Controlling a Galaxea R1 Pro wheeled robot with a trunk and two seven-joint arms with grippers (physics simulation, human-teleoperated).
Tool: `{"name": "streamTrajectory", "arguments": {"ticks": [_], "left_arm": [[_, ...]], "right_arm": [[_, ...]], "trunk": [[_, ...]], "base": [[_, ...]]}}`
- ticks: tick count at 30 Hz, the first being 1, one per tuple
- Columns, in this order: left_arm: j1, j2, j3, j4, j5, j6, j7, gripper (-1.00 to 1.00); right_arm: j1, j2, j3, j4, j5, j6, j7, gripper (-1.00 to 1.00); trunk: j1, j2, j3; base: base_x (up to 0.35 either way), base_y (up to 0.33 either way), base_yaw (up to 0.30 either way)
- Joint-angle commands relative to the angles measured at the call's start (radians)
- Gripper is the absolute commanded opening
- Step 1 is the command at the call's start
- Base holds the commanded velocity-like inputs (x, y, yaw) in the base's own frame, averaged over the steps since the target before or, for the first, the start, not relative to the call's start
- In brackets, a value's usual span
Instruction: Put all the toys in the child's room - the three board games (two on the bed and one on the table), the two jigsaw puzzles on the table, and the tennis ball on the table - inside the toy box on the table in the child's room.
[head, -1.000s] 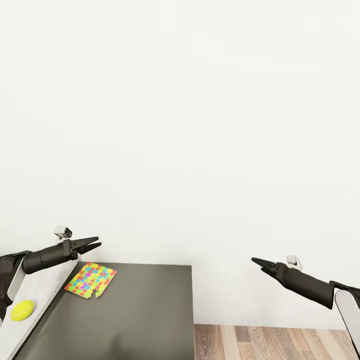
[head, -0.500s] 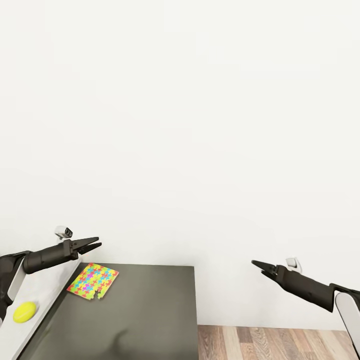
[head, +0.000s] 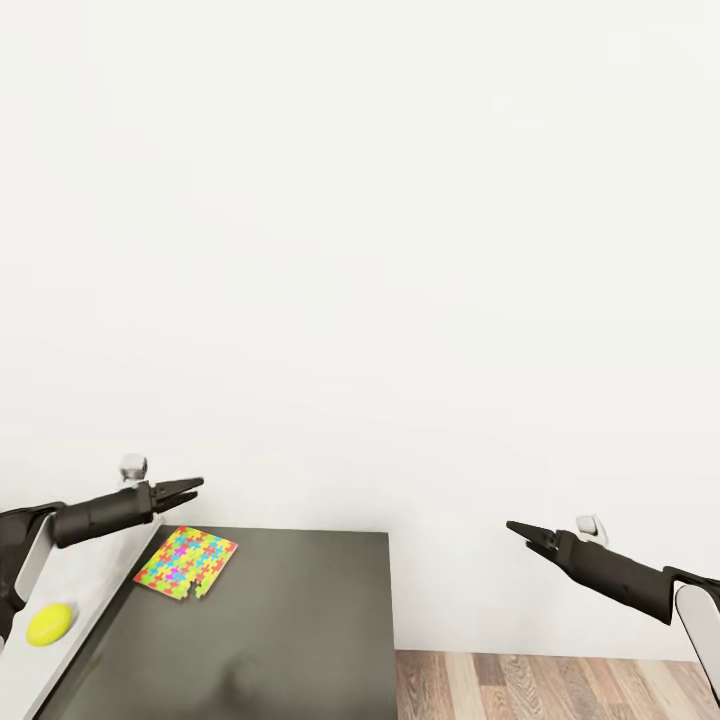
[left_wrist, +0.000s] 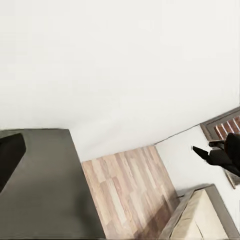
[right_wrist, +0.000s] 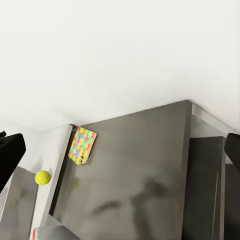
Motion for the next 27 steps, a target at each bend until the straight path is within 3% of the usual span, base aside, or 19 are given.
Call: {"name": "streamTrajectory", "arguments": {"ticks": [1, 2, 5, 8, 11, 14, 15, 16, 18, 19, 22, 25, 27], "left_arm": [[-0.001, 0.000, 0.000, 0.000, 0.003, 0.010, 0.024, 1.00], [-0.001, -0.001, 0.000, 0.000, 0.003, 0.012, 0.099, 1.00], [-0.004, -0.002, 0.000, 0.001, 0.005, 0.012, 0.204, 1.00], [-0.009, -0.023, 0.000, 0.001, 0.006, 0.011, 0.343, 1.00], [-0.011, -0.074, 0.000, 0.002, 0.004, 0.007, 0.525, 1.00], [-0.014, -0.124, -0.001, 0.002, 0.004, -0.004, 0.670, 1.00], [-0.015, -0.154, -0.002, 0.002, 0.004, -0.016, 0.749, 1.00], [-0.015, -0.169, -0.002, 0.002, 0.003, -0.025, 0.789, 1.00], [-0.017, -0.228, -0.002, 0.008, 0.003, -0.064, 0.954, 1.00], [-0.018, -0.243, -0.002, 0.011, 0.003, -0.075, 0.994, 1.00], [-0.053, -0.314, -0.007, 0.048, 0.004, -0.137, 1.208, 1.00], [-0.097, -0.340, -0.012, 0.096, 0.004, -0.184, 1.311, 1.00], [-0.114, -0.343, -0.017, 0.126, 0.003, -0.209, 1.340, 1.00]], "right_arm": [[-0.001, 0.000, -0.001, 0.000, 0.005, 0.005, 0.007, 1.00], [-0.001, 0.000, -0.001, 0.001, 0.006, 0.005, 0.006, 1.00], [-0.001, 0.000, -0.001, 0.001, 0.006, 0.005, 0.006, 1.00], [0.000, 0.001, 0.000, -0.007, 0.007, 0.005, 0.007, 1.00], [0.000, 0.000, 0.000, -0.025, 0.008, 0.005, 0.007, 1.00], [0.000, 0.000, 0.003, -0.032, 0.009, 0.005, 0.007, 1.00], [0.000, -0.001, 0.003, -0.037, 0.009, 0.005, 0.007, 1.00], [-0.001, -0.002, 0.004, -0.040, 0.009, 0.005, 0.006, 1.00], [-0.001, -0.002, 0.005, -0.049, 0.010, 0.005, 0.003, 1.00], [-0.001, -0.001, 0.005, -0.050, 0.010, 0.005, 0.002, 1.00], [-0.001, 0.007, 0.023, -0.059, 0.014, -0.003, -0.002, 1.00], [-0.001, 0.005, 0.059, -0.060, 0.038, -0.060, 0.002, 1.00], [-0.001, 0.001, 0.068, -0.065, 0.048, -0.089, 0.007, 1.00]], "trunk": [[0.001, -0.002, -0.002], [0.001, -0.002, -0.002], [0.001, -0.002, -0.002], [0.001, -0.002, -0.002], [0.001, -0.002, -0.002], [0.001, -0.002, -0.002], [0.001, -0.002, -0.002], [0.001, -0.002, -0.002], [0.001, -0.002, -0.002], [0.001, -0.002, -0.002], [0.001, -0.002, -0.002], [0.001, -0.002, -0.002], [0.001, -0.002, -0.002]], "base": [[0.000, 0.000, 0.000], [0.000, 0.000, 0.000], [0.000, 0.000, 0.000], [0.000, 0.000, 0.000], [0.000, 0.000, 0.000], [0.000, 0.000, 0.000], [0.000, 0.000, 0.000], [0.000, 0.000, 0.000], [0.000, 0.000, 0.000], [0.000, 0.000, 0.000], [0.000, 0.000, 0.000], [0.000, 0.000, 0.000], [0.000, 0.000, 0.000]]}}
